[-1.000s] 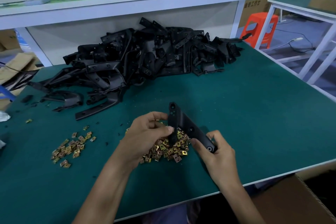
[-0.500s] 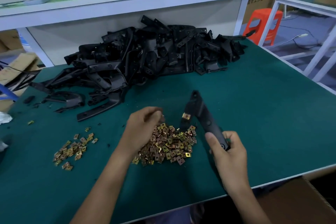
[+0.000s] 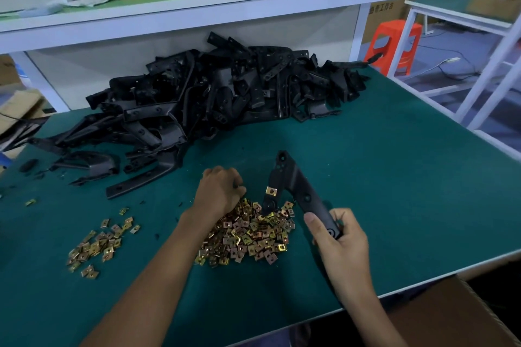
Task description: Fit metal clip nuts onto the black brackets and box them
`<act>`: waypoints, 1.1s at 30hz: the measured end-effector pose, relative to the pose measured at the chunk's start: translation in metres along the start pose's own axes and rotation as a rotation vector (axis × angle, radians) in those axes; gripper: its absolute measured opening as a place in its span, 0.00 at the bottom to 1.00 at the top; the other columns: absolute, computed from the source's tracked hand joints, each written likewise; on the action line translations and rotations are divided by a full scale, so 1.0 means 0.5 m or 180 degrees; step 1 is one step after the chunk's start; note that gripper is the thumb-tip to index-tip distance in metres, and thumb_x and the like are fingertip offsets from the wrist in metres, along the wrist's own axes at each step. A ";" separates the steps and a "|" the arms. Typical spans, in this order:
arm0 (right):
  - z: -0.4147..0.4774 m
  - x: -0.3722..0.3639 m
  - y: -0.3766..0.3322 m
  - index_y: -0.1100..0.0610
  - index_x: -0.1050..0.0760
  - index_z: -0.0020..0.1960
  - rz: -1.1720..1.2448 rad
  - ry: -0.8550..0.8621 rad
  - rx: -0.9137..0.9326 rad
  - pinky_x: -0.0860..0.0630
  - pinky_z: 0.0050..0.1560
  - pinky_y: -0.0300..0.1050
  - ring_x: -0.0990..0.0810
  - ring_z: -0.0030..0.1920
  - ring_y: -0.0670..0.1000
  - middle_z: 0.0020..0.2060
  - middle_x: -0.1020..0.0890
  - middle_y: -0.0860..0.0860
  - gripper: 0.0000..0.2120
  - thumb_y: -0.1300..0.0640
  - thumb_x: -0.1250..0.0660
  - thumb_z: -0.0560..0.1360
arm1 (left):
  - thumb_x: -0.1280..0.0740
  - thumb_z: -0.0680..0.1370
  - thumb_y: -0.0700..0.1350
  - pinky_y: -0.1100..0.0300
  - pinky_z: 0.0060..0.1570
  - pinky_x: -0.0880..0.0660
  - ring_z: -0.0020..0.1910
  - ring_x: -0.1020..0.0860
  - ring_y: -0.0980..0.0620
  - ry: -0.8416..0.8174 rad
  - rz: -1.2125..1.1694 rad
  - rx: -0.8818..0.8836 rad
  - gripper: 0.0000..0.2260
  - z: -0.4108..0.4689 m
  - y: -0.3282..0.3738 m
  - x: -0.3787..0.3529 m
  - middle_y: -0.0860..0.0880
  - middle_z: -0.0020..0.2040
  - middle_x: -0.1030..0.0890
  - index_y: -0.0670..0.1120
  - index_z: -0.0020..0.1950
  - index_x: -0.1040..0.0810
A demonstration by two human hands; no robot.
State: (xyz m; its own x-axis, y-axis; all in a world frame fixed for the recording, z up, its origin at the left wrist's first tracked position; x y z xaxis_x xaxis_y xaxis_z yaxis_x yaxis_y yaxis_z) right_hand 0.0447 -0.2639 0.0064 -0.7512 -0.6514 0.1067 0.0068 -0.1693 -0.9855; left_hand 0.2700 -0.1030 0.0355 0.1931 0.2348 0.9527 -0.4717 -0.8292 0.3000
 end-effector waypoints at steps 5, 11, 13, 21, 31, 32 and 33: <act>-0.004 -0.002 -0.009 0.51 0.31 0.38 0.0063 -0.0092 -0.0018 0.37 0.28 0.40 0.35 0.29 0.44 0.28 0.32 0.44 0.22 0.36 0.24 0.69 | 0.33 0.82 0.48 0.63 0.41 0.25 0.43 0.20 0.55 0.0217 -0.1163 0.0132 0.01 -0.038 0.010 0.032 0.56 0.46 0.18 0.53 0.50 0.22; -0.006 -0.006 -0.014 0.54 0.31 0.38 0.0097 -0.0231 -0.0022 0.37 0.28 0.43 0.35 0.30 0.47 0.30 0.32 0.49 0.26 0.35 0.24 0.69 | 0.31 0.81 0.45 0.66 0.50 0.22 0.49 0.17 0.60 0.0384 -0.3305 -0.0055 0.07 -0.126 0.053 0.069 0.56 0.48 0.14 0.56 0.50 0.16; -0.007 -0.007 -0.015 0.54 0.31 0.38 0.0128 -0.0263 -0.0023 0.37 0.28 0.43 0.35 0.30 0.48 0.30 0.31 0.50 0.23 0.39 0.23 0.69 | 0.31 0.80 0.43 0.57 0.50 0.20 0.45 0.17 0.51 0.0208 -0.4078 0.0046 0.06 -0.143 0.064 0.061 0.49 0.46 0.14 0.53 0.48 0.16; -0.015 -0.012 -0.023 0.54 0.28 0.38 0.0240 -0.0353 -0.0093 0.37 0.31 0.46 0.34 0.31 0.50 0.30 0.29 0.52 0.19 0.42 0.24 0.68 | 0.31 0.80 0.41 0.59 0.51 0.21 0.47 0.17 0.51 0.0305 -0.4440 0.0133 0.09 -0.157 0.057 0.070 0.48 0.46 0.16 0.54 0.51 0.14; -0.019 -0.025 -0.034 0.44 0.16 0.50 0.0315 -0.0524 -0.0203 0.27 0.36 0.44 0.24 0.34 0.48 0.38 0.16 0.56 0.08 0.52 0.22 0.72 | 0.30 0.79 0.44 0.58 0.51 0.24 0.45 0.18 0.56 0.0314 -0.4484 0.0294 0.05 -0.162 0.045 0.064 0.51 0.45 0.14 0.51 0.48 0.14; -0.019 -0.025 -0.034 0.43 0.16 0.49 0.0315 -0.0524 -0.0193 0.28 0.36 0.45 0.25 0.34 0.49 0.38 0.17 0.58 0.08 0.52 0.22 0.72 | 0.30 0.79 0.42 0.57 0.51 0.24 0.44 0.18 0.56 0.0335 -0.4563 0.0336 0.05 -0.162 0.044 0.063 0.50 0.45 0.14 0.50 0.50 0.15; -0.019 -0.025 -0.034 0.43 0.16 0.49 0.0317 -0.0522 -0.0187 0.29 0.36 0.46 0.25 0.34 0.49 0.37 0.18 0.59 0.08 0.52 0.23 0.72 | 0.29 0.79 0.41 0.57 0.52 0.24 0.45 0.18 0.55 0.0347 -0.4625 0.0375 0.06 -0.163 0.044 0.061 0.49 0.45 0.14 0.49 0.52 0.15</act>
State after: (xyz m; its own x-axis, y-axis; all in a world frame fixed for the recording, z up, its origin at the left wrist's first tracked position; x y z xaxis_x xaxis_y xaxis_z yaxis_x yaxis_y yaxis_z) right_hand 0.0478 -0.2459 0.0208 -0.6311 -0.7754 0.0236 0.0335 -0.0576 -0.9978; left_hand 0.1955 -0.0727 0.0753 0.3606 0.9155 -0.1786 0.1502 0.1320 0.9798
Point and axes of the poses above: each hand's wrist, its own z-axis towards the middle knuckle, its own x-axis out of the back of the hand, y = z × x, the point moved 8 cm from there along z, towards the middle knuckle
